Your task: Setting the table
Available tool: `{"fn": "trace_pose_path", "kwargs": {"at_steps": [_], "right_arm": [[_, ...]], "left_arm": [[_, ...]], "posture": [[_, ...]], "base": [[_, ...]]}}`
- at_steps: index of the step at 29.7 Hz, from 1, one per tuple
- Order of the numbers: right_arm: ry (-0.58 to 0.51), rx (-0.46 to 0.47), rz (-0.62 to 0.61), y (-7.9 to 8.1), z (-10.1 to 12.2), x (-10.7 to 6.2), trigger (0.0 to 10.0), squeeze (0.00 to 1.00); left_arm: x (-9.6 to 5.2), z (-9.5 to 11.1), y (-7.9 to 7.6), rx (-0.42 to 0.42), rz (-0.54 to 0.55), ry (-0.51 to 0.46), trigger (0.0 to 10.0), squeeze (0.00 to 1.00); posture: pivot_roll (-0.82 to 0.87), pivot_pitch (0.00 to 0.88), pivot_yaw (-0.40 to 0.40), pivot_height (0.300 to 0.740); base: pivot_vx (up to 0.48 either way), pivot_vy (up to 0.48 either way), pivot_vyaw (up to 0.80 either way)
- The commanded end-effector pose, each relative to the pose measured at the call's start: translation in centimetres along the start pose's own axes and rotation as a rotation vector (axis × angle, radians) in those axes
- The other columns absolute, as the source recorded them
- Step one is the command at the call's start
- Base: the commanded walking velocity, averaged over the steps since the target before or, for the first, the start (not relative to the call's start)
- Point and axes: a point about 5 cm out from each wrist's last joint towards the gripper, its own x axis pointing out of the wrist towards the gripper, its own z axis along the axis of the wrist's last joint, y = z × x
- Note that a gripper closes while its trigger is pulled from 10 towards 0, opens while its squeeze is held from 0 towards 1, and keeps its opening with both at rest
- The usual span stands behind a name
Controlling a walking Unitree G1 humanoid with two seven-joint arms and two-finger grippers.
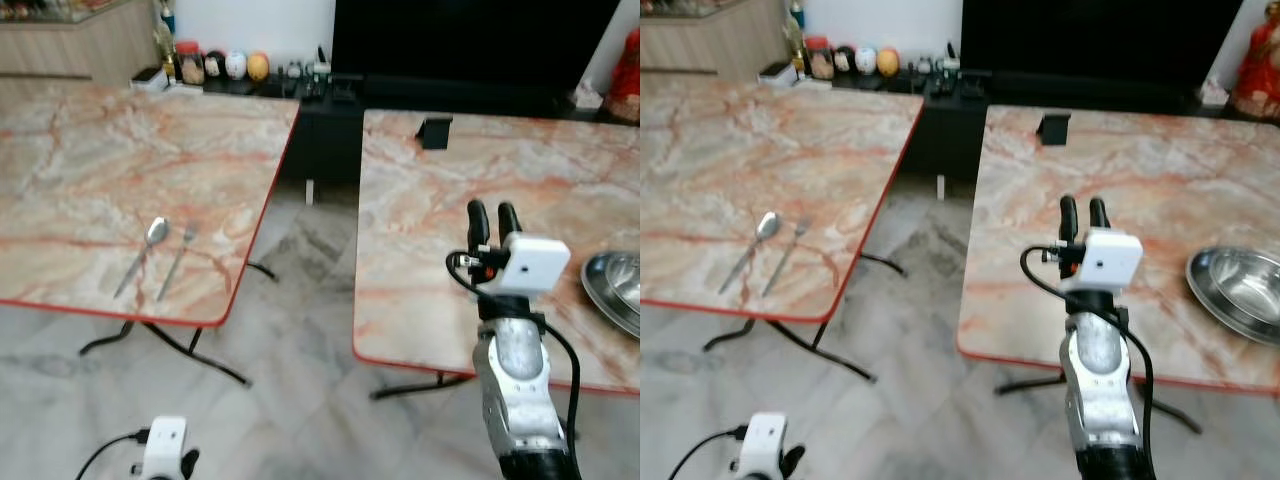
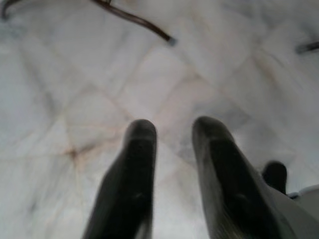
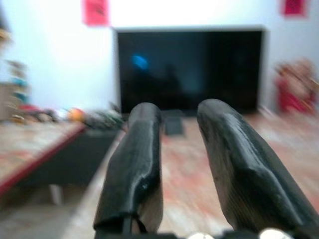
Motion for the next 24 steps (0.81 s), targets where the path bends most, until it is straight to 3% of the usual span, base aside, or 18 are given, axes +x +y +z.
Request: {"fn": "trace_pose_path", "kwargs": {"at_steps": [1, 14, 19, 24], "right_arm": [[-0.023, 0.01, 0.005, 0.2, 0.5, 0.3, 10.0, 0.0], [-0.013, 0.01, 0.004, 0.2, 0.3, 0.3, 10.0, 0.0], [0.013, -0.007, -0.018, -0.5, -0.4, 0.0, 10.0, 0.0], [0.102, -0.049, -0.046, -1.8, -2.3, -0.8, 10.0, 0.0]], "left_arm": [[-0.1, 0.0, 0.6, 0.011, 0.014, 0.003, 10.0, 0.0], [0.0, 0.3, 0.8, 0.011, 0.022, -0.007, 10.0, 0.0], [0.0, 0.5, 0.9, 0.027, 0.021, -0.017, 10.0, 0.0], [0.1, 0.7, 0.9, 0.026, 0.018, -0.028, 10.0, 0.0]], "posture": [[0.02, 0.0, -0.027, 0.724], [0.03, 0.0, -0.023, 0.724], [0.03, 0.0, -0.022, 0.724], [0.03, 0.0, -0.022, 0.724]], "base": [[0.0, 0.48, 0.0], [0.0, 0.474, 0.0], [0.0, 0.0, 0.0], [0.0, 0.0, 0.0]]}}
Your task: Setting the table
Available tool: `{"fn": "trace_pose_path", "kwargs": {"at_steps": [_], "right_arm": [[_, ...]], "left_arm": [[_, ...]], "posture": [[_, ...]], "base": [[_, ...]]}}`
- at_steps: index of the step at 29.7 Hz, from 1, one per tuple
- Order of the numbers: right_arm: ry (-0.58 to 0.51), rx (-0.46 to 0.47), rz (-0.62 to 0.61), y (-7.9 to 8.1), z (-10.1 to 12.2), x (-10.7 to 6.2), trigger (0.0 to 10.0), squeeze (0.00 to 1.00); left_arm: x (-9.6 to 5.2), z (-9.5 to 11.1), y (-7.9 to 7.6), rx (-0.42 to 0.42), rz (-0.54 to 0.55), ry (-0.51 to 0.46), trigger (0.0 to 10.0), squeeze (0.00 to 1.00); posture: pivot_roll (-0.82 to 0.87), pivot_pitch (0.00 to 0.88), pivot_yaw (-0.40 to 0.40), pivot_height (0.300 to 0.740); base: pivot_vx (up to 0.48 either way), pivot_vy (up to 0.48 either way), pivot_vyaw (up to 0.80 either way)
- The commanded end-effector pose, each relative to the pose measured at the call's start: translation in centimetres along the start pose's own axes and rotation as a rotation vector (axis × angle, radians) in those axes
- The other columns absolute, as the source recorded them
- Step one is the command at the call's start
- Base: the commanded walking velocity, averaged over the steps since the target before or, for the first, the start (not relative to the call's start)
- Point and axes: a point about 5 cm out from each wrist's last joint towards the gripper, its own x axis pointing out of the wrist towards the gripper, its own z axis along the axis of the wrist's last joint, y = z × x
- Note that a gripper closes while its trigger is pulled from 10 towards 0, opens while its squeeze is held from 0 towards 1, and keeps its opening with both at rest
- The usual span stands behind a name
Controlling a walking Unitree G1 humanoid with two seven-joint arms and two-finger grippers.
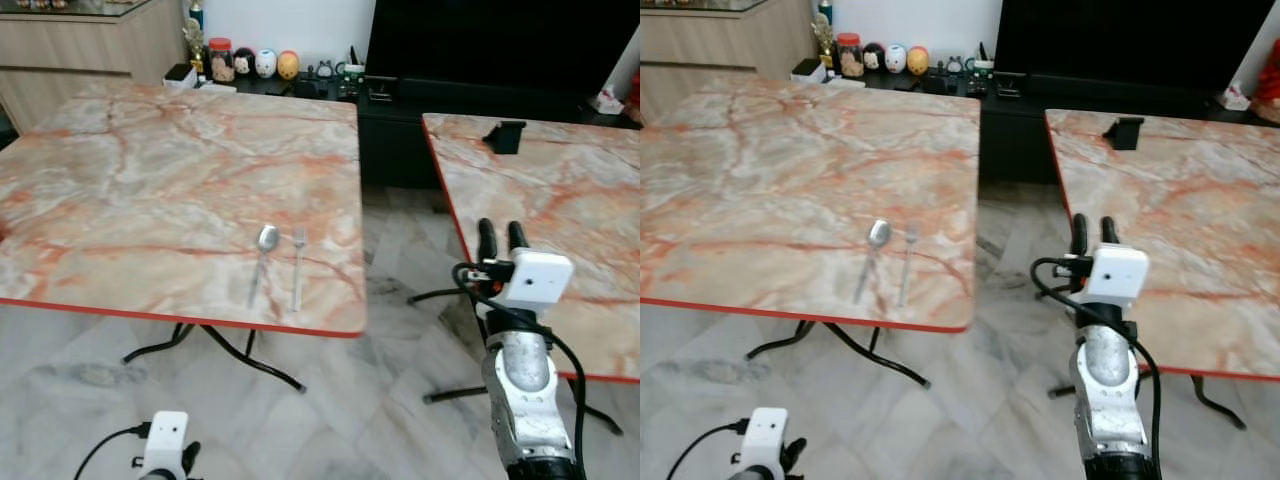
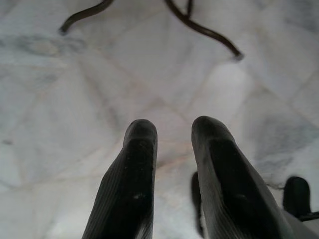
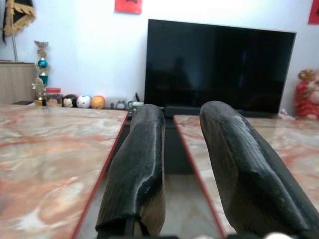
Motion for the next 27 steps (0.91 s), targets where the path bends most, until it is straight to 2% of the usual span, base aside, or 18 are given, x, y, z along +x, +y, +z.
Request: {"fn": "trace_pose_path", "kwargs": {"at_steps": [1, 3, 8, 10, 13, 19, 23, 27], "right_arm": [[0.063, -0.029, -0.05, -1.7, -1.4, -0.6, 10.0, 0.0], [0.151, -0.073, -0.081, -2.5, -3.3, -1.6, 10.0, 0.0], [0.254, -0.08, -0.102, -3.3, -5.8, -3.4, 10.0, 0.0], [0.338, -0.062, -0.07, -3.1, -7.5, -4.8, 10.0, 0.0], [0.409, -0.031, -0.053, -3.0, -9.0, -6.1, 10.0, 0.0], [0.459, 0.018, -0.002, -2.3, -10.3, -7.3, 10.0, 0.0], [0.567, -0.076, 0.074, -1.8, -11.8, -8.4, 10.0, 0.0], [0.681, -0.017, 0.091, -1.1, -13.3, -10.0, 10.0, 0.0]], "left_arm": [[0.0, -0.2, -0.9, -0.001, -0.023, 0.0, 10.0, 0.0], [0.1, -0.1, -1.0, 0.0, -0.025, -0.002, 10.0, 0.0], [0.1, 0.0, -1.0, -0.001, -0.026, -0.006, 10.0, 0.0], [0.1, 0.0, -1.1, 0.0, -0.028, -0.008, 10.0, 0.0], [0.1, 0.1, -1.1, 0.0, -0.029, -0.011, 10.0, 0.0], [0.1, 0.2, -1.2, 0.001, -0.033, -0.015, 10.0, 0.0], [0.2, 0.3, -1.2, 0.003, -0.037, -0.018, 10.0, 0.0], [0.2, 0.3, -1.3, 0.002, -0.039, -0.018, 10.0, 0.0]], "posture": [[0.03, 0.0, -0.022, 0.724], [0.03, 0.0, -0.024, 0.724], [0.03, 0.0, -0.023, 0.724], [0.03, 0.0, -0.022, 0.724], [0.03, 0.0, -0.021, 0.724], [0.03, 0.0, -0.018, 0.724], [0.03, 0.0, -0.017, 0.724], [0.02, 0.0, -0.017, 0.724]], "base": [[0.0, 0.0, 0.0], [0.0, 0.0, 0.0], [0.0, 0.0, 0.0], [0.0, 0.0, 0.0], [0.0, 0.0, 0.0], [0.0, 0.0, 0.0], [0.0, 0.0, 0.0], [0.0, 0.0, 0.0]]}}
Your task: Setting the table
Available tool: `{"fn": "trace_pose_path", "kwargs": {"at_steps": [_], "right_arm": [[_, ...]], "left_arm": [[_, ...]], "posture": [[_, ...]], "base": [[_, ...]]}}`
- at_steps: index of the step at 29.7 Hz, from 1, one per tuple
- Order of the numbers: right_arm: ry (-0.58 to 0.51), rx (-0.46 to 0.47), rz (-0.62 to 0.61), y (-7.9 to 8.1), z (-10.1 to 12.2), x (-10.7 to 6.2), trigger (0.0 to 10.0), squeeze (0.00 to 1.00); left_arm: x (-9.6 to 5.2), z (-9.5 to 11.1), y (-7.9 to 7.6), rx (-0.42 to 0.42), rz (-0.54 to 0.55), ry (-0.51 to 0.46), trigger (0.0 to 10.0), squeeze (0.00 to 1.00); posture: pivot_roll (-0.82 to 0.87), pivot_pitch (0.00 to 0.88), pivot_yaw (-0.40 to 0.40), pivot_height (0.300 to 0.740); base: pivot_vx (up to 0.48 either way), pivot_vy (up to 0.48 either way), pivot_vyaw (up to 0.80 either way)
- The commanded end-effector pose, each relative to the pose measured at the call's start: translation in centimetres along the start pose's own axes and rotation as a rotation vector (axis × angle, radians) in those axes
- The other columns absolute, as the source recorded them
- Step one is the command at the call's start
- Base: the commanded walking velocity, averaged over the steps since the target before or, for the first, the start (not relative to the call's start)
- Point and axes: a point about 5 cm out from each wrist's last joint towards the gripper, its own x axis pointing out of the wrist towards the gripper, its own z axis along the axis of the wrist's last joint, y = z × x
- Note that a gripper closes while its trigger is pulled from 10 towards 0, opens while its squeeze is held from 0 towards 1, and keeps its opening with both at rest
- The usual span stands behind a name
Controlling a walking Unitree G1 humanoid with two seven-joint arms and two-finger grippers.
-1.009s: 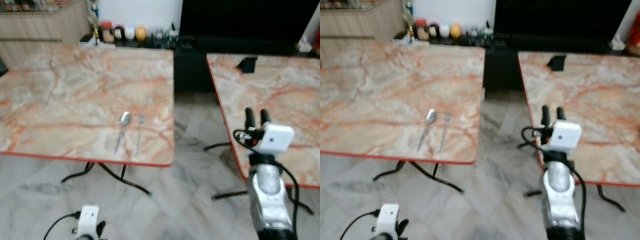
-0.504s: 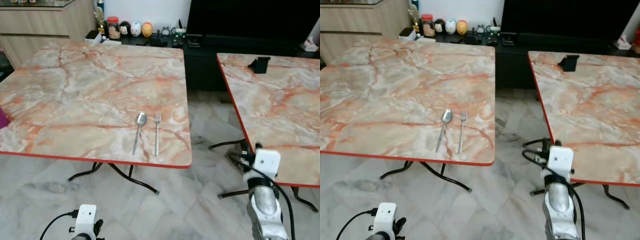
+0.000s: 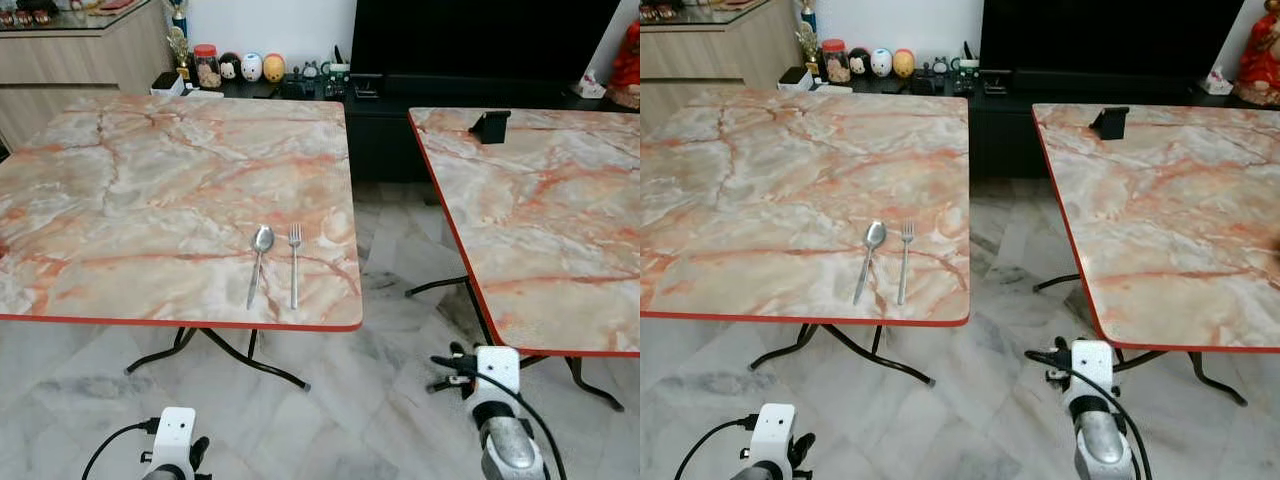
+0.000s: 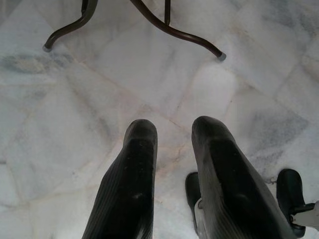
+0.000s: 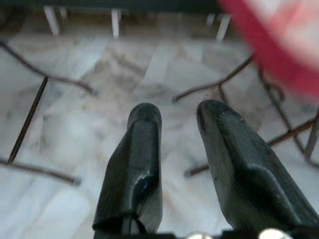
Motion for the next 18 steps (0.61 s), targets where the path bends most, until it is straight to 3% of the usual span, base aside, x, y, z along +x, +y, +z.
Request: {"fn": "trace_pose_path", "kwargs": {"at_steps": [1, 4, 8, 9, 10, 13, 15, 18], "right_arm": [[0.085, 0.016, 0.02, 0.6, -1.3, -0.2, 10.0, 0.0], [0.142, -0.014, 0.066, 1.4, -2.3, -0.5, 10.0, 0.0], [0.283, 0.053, 0.089, 2.3, -5.1, -2.0, 10.0, 0.0], [0.356, 0.094, 0.064, 2.1, -6.5, -3.0, 10.0, 0.0], [0.356, 0.094, 0.064, 2.1, -6.5, -3.0, 10.0, 0.0], [0.521, 0.086, -0.022, 1.0, -9.5, -5.5, 10.0, 0.0], [0.556, 0.062, -0.051, 0.6, -10.0, -6.0, 10.0, 0.0], [0.504, 0.108, -0.047, 0.6, -9.7, -5.8, 10.0, 0.0]], "left_arm": [[0.0, 0.0, -0.1, 0.005, -0.006, -0.007, 10.0, 0.0], [0.0, 0.1, -0.1, 0.003, -0.006, -0.008, 10.0, 0.0], [0.0, 0.1, -0.2, 0.002, -0.005, -0.006, 10.0, 0.0], [0.0, 0.1, -0.2, 0.0, -0.006, -0.006, 10.0, 0.0], [0.0, 0.1, -0.2, 0.0, -0.006, -0.006, 10.0, 0.0], [0.1, 0.1, -0.3, -0.004, -0.005, -0.008, 10.0, 0.0], [0.0, 0.1, -0.2, -0.005, -0.004, -0.009, 10.0, 0.0], [0.0, -0.1, 0.0, -0.003, 0.001, -0.004, 10.0, 0.0]], "posture": [[0.03, 0.0, -0.019, 0.724], [0.02, 0.0, -0.02, 0.724], [0.02, 0.0, -0.017, 0.724], [0.03, 0.0, -0.018, 0.724], [0.03, 0.0, -0.018, 0.724], [0.05, 0.0, -0.021, 0.724], [0.05, 0.0, -0.021, 0.724], [0.03, 0.0, -0.012, 0.724]], "base": [[0.0, 0.0, 0.0], [0.0, 0.0, 0.0], [0.0, 0.0, 0.0], [0.0, 0.0, 0.0], [0.0, 0.0, 0.0], [0.0, 0.0, 0.0], [0.0, 0.0, 0.0], [0.0, 0.0, 0.0]]}}
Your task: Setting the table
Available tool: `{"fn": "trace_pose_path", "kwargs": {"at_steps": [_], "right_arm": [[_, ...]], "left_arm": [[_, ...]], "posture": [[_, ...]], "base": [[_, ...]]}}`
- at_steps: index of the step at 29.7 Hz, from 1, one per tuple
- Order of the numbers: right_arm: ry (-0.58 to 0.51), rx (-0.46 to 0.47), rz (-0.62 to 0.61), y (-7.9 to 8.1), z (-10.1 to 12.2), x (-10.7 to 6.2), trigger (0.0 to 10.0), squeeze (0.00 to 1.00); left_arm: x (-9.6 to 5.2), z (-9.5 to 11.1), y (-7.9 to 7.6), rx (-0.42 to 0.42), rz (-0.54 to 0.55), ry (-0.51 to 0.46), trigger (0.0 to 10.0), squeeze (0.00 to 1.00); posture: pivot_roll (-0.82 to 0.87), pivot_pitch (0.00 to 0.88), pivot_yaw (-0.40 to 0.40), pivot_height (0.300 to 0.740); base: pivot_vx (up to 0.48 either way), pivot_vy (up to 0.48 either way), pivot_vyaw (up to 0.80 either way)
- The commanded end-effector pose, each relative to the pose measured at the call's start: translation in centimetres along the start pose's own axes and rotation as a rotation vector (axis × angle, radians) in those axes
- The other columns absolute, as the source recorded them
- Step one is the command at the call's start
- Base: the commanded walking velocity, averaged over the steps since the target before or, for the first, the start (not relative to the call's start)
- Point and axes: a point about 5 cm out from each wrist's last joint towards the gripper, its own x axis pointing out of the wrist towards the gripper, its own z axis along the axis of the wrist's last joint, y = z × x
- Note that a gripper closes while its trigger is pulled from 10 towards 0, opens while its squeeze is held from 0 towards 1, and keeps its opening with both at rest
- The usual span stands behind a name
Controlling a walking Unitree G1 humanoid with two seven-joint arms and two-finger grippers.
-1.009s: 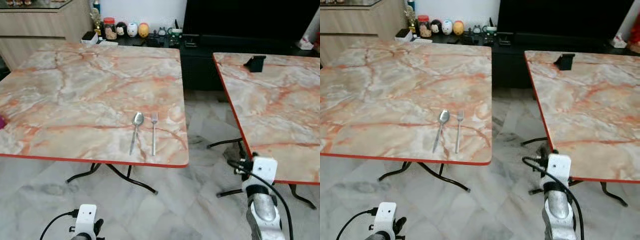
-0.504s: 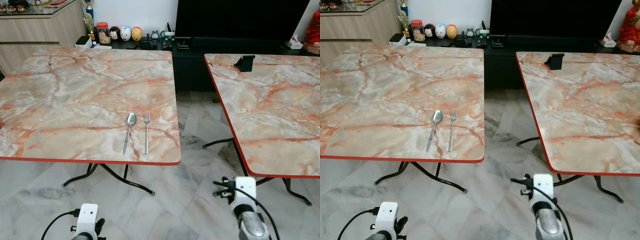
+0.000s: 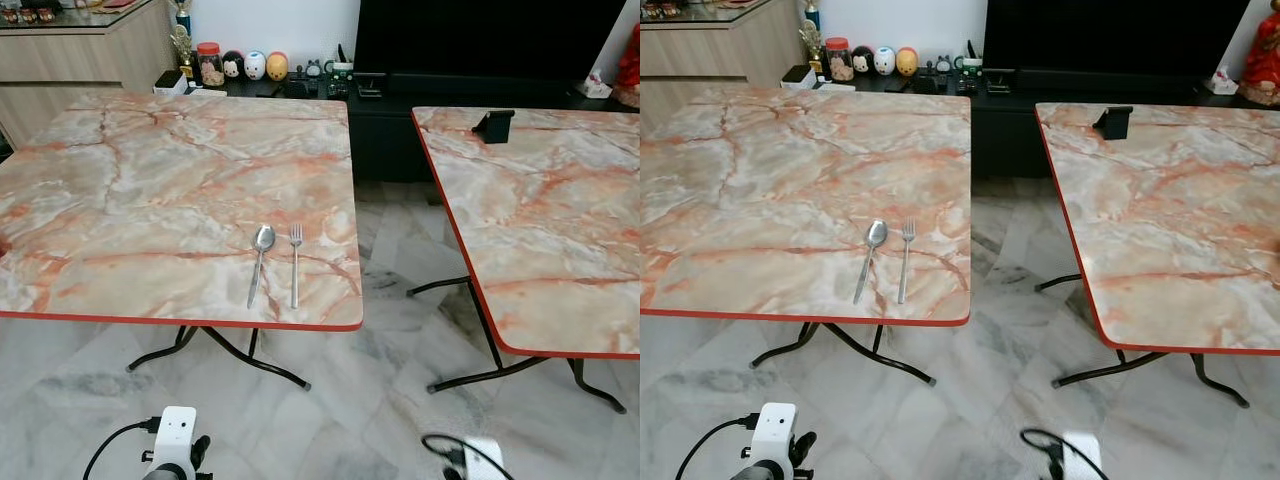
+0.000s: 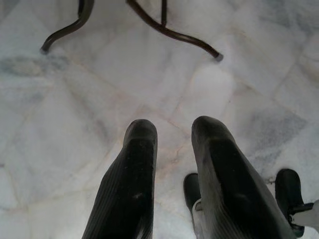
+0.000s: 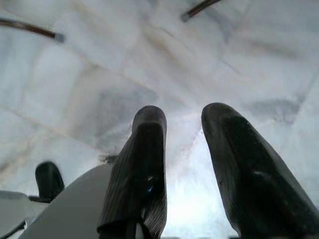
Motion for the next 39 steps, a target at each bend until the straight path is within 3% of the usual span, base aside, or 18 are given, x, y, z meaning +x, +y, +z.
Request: {"fn": "trace_pose_path", "kwargs": {"at_steps": [1, 5, 8, 13, 28, 39], "right_arm": [[-0.051, 0.018, 0.013, 0.1, 1.0, 0.2, 10.0, 0.0], [-0.062, 0.007, 0.029, 0.2, 1.3, 0.3, 10.0, 0.0], [-0.082, -0.053, 0.054, 0.6, 2.1, 0.5, 10.0, 0.0], [-0.117, -0.012, 0.06, 1.0, 2.9, 0.6, 10.0, 0.0], [-0.037, -0.033, 0.094, 2.5, 0.9, 0.3, 10.0, 0.0], [-0.027, 0.018, 0.1, 3.4, 0.8, 0.3, 10.0, 0.0]], "left_arm": [[-0.1, -0.2, 0.1, -0.001, 0.002, 0.001, 10.0, 0.0], [-0.1, -0.2, 0.0, 0.0, -0.001, 0.002, 10.0, 0.0], [0.0, 0.0, -0.1, -0.008, -0.005, -0.009, 10.0, 0.0], [0.0, -0.1, 0.0, -0.015, 0.001, 0.004, 10.0, 0.0], [-0.2, -0.5, 0.1, -0.022, 0.008, 0.011, 10.0, 0.0], [-0.4, -1.1, 0.2, 0.004, -0.005, 0.034, 10.0, 0.0]], "posture": [[0.03, 0.0, -0.012, 0.724], [0.03, 0.0, -0.012, 0.724], [0.03, 0.0, -0.016, 0.724], [0.03, 0.0, -0.015, 0.724], [0.04, 0.0, -0.018, 0.724], [0.05, 0.0, -0.005, 0.724]], "base": [[0.0, 0.0, 0.0], [0.0, 0.0, 0.0], [0.0, 0.0, 0.0], [0.0, 0.0, 0.0], [0.0, 0.308, 0.0], [0.0, 0.438, 0.0]]}}
